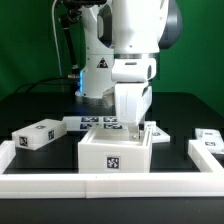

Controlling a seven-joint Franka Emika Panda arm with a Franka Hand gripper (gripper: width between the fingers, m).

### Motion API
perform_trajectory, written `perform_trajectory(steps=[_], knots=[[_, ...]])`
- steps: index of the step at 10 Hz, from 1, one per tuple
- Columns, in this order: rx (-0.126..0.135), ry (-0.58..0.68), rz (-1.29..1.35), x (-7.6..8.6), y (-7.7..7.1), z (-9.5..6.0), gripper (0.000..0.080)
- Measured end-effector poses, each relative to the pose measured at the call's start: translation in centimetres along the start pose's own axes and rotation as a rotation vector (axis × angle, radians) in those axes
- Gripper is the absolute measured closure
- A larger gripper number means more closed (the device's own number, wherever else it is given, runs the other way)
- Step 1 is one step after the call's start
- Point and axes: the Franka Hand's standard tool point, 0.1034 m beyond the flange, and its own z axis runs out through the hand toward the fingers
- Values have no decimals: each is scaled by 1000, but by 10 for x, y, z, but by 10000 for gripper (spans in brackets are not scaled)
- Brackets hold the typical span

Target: Assemble cabinet

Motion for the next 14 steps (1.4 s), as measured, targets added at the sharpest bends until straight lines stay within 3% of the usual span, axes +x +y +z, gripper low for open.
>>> perform_trajectory(steps=[1, 2, 3, 10, 13, 14], knots=[[0, 0, 0, 0, 0, 0, 596], [0, 0, 0, 0, 0, 0, 596], [0, 0, 0, 0, 0, 0, 744], [5, -4, -22, 0, 0, 0, 765], [48, -32, -183, 16, 9, 0, 765], [46, -29, -223, 26, 11, 1, 765]])
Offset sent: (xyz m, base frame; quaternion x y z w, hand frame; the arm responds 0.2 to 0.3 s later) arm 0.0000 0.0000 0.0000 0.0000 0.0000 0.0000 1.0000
